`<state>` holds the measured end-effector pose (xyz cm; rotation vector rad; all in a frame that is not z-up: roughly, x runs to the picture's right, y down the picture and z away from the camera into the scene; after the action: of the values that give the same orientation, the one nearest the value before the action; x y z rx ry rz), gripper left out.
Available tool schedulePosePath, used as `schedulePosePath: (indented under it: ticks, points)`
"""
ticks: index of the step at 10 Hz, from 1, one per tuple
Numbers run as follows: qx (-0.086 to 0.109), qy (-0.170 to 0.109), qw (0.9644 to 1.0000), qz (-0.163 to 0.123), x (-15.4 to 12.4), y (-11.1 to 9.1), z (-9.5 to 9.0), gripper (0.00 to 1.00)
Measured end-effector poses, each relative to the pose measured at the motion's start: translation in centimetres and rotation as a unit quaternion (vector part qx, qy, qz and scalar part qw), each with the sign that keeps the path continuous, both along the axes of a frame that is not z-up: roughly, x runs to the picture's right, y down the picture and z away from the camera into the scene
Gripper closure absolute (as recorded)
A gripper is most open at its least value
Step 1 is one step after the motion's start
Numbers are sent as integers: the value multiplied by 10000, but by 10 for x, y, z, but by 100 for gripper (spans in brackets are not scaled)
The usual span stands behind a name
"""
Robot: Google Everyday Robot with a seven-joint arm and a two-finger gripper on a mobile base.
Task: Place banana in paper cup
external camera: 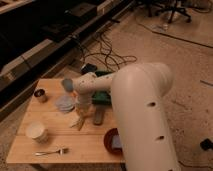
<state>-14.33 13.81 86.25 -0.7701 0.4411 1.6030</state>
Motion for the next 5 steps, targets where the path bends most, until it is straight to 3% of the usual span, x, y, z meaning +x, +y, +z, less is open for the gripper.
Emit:
schedulePosePath:
  ticks: [2,3,5]
  points:
    - [-45,-99,9998,155,10,-16,-19,100]
    - [-57,-171,9996,222,17,-32,-37,100]
    - [-47,-285,9995,155,16,-51,-60,100]
